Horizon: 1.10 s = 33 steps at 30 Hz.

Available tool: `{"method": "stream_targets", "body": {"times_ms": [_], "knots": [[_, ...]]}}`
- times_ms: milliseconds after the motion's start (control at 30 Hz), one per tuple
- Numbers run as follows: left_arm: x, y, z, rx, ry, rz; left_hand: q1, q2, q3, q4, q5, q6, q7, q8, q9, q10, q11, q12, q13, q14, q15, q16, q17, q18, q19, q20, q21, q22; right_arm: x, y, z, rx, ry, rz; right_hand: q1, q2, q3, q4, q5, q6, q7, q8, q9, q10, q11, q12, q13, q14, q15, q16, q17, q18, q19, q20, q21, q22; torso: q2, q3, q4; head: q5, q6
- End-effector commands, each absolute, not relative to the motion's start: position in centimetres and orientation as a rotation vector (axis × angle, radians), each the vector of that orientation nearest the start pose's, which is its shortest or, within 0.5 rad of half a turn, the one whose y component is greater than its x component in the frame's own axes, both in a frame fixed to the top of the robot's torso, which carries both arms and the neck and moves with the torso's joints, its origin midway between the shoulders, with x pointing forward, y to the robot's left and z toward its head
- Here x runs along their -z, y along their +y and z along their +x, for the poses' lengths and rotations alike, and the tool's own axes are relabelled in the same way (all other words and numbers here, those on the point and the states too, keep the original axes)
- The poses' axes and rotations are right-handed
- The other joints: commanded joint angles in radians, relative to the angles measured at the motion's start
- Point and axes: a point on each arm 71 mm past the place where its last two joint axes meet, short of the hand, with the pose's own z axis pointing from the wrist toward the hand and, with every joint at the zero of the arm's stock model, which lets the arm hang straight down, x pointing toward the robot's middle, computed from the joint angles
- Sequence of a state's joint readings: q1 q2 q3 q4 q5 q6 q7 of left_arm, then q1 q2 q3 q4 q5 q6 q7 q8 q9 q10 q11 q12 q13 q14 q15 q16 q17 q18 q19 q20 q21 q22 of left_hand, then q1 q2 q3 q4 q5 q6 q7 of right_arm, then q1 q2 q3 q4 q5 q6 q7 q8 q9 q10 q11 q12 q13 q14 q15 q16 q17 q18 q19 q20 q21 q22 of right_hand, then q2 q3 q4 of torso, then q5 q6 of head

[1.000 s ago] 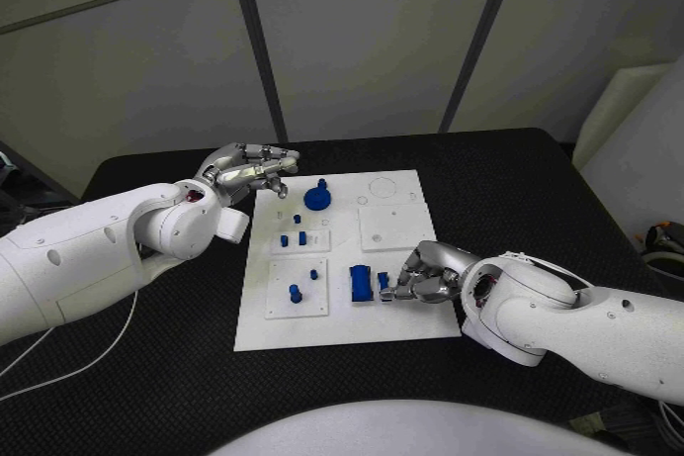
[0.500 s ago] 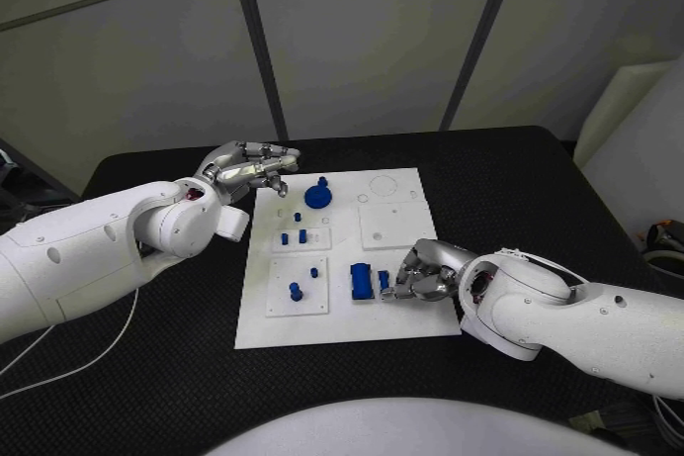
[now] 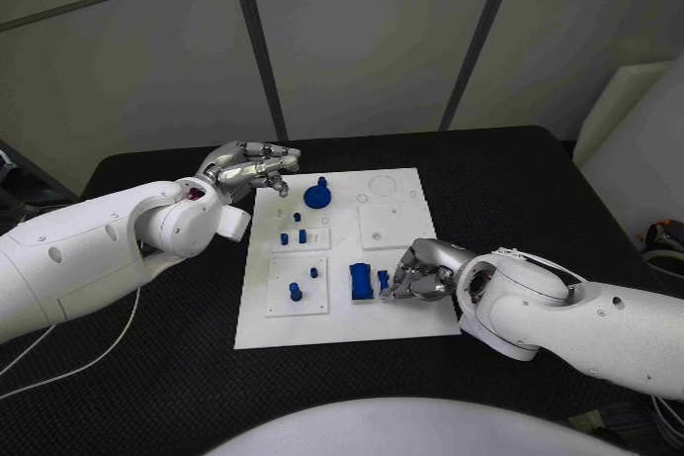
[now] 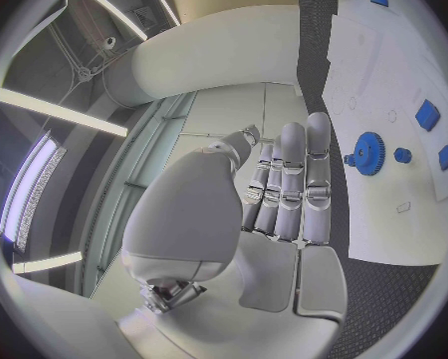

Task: Assemble the parts on the task board

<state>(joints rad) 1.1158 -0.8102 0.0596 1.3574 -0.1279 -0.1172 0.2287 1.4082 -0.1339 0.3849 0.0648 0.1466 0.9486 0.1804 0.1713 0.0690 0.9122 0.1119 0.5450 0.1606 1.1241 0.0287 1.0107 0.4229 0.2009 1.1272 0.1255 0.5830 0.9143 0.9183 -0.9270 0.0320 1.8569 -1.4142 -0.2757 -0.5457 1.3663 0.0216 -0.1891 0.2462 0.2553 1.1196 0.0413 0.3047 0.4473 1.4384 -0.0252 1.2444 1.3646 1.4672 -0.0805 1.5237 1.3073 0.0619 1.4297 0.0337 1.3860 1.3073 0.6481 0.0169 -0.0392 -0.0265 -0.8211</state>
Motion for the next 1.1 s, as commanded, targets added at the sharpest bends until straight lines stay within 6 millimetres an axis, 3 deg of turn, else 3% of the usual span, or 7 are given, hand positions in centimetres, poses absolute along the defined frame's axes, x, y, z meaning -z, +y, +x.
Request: {"method": "stream_targets", "body": {"times_ms": [33,333,600,733,833,1000,1100], "knots": [[20.5,23.2,51.0,1.517,1.604,-1.105,-0.002,0.007,-0.003,0.002,0.006,-0.005,-0.002,0.006,-0.002,-0.005,-0.001,0.006,-0.002,-0.007,0.002,-0.003,-0.002,-0.018,0.004,0.002,-0.004,-0.002,25.4,-16.9,37.4,-0.588,2.018,0.141,-0.007,0.009,-0.011,0.007,0.019,-0.008,0.003,0.005,0.002,0.005,-0.002,-0.007,-0.014,0.086,-0.005,0.001,0.174,-0.007,-0.001,-0.005,-0.002,0.064,0.0,-0.0002,0.0005,-0.002,0.002],[20.6,23.3,51.1,1.513,1.603,-1.108,-0.002,0.007,-0.003,0.002,0.006,-0.005,-0.002,0.006,-0.002,-0.005,-0.001,0.006,-0.002,-0.007,0.002,-0.003,-0.002,-0.018,0.004,0.002,-0.004,-0.002,24.8,-17.8,37.2,-0.718,1.98,0.246,-0.061,-0.017,-0.062,0.042,0.012,-0.062,0.028,-0.024,-0.009,-0.064,0.019,-0.156,-0.108,0.061,0.011,-0.059,0.073,0.018,-0.074,0.007,-0.099,-0.034,-0.004,-0.0015,-0.0015,-0.004,0.009],[20.9,23.4,51.0,1.51,1.593,-1.112,-0.015,0.005,-0.015,0.015,0.006,-0.01,-0.001,0.008,-0.002,-0.011,0.001,0.009,-0.006,-0.027,0.007,-0.015,-0.012,-0.019,-0.008,0.006,-0.018,-0.011,23.9,-19.7,40.1,-0.957,1.844,0.487,-0.001,0.007,-0.062,0.023,-0.015,-0.153,0.069,-0.092,-0.04,-0.182,0.054,-0.392,-0.272,0.024,0.04,-0.173,-0.085,0.057,-0.184,0.035,-0.269,-0.197,-0.023,-0.0075,-0.01,-0.004,0.02],[21.0,23.5,51.0,1.508,1.568,-1.123,-0.028,0.002,-0.034,0.033,0.004,-0.017,0.004,0.011,-0.001,-0.025,0.009,0.003,-0.016,-0.086,0.018,-0.066,-0.042,-0.02,-0.056,0.017,-0.065,-0.041,23.6,-20.8,42.2,-1.07,1.756,0.637,0.081,0.036,-0.043,-0.006,-0.005,-0.169,0.084,-0.114,-0.054,-0.324,0.07,-0.644,-0.457,-0.077,0.052,-0.431,-0.387,0.117,-0.384,0.047,-0.58,-0.481,-0.035,-0.011,-0.0151,-0.001,0.027],[21.1,23.8,51.1,1.504,1.534,-1.142,-0.032,0.003,-0.056,0.049,-0.003,-0.016,0.007,0.018,-0.001,-0.027,0.016,-0.012,-0.031,-0.15,0.032,-0.159,-0.093,-0.021,-0.123,0.032,-0.134,-0.088,23.8,-21.5,43.7,-1.135,1.694,0.738,0.132,0.051,-0.037,-0.015,-0.014,-0.173,0.102,-0.128,-0.069,-0.386,0.087,-0.76,-0.565,-0.201,0.072,-0.734,-0.672,0.118,-0.438,0.065,-0.687,-0.555,-0.044,-0.0135,-0.0191,0.002,0.032],[21.6,24.5,51.5,1.487,1.436,-1.207,-0.019,0.011,-0.087,0.074,-0.007,-0.023,0.004,0.016,-0.002,0.007,0.026,-0.085,-0.082,-0.212,0.068,-0.407,-0.21,-0.023,-0.259,0.075,-0.292,-0.215,24.7,-22.2,46.6,-1.209,1.602,0.857,0.196,0.068,-0.042,-0.01,-0.035,-0.178,0.134,-0.172,-0.123,-0.397,0.126,-0.973,-0.829,-0.291,0.119,-1.002,-0.803,0.115,-0.51,0.114,-0.876,-0.687,-0.071,-0.0194,-0.0346,0.012,0.051],[21.9,24.9,51.9,1.47,1.369,-1.246,-0.004,0.016,-0.1,0.088,-0.006,-0.02,-0.002,0.004,-0.002,0.042,0.033,-0.163,-0.098,-0.201,0.088,-0.557,-0.264,-0.016,-0.321,0.108,-0.388,-0.31,25.5,-22.5,48.3,-1.227,1.562,0.889,0.218,0.076,-0.042,-0.009,-0.051,-0.173,0.138,-0.2,-0.154,-0.382,0.145,-1.037,-0.938,-0.369,0.15,-1.151,-0.885,0.109,-0.566,0.145,-0.978,-0.755,-0.085,-0.0229,-0.0411,0.021,0.068]]}}
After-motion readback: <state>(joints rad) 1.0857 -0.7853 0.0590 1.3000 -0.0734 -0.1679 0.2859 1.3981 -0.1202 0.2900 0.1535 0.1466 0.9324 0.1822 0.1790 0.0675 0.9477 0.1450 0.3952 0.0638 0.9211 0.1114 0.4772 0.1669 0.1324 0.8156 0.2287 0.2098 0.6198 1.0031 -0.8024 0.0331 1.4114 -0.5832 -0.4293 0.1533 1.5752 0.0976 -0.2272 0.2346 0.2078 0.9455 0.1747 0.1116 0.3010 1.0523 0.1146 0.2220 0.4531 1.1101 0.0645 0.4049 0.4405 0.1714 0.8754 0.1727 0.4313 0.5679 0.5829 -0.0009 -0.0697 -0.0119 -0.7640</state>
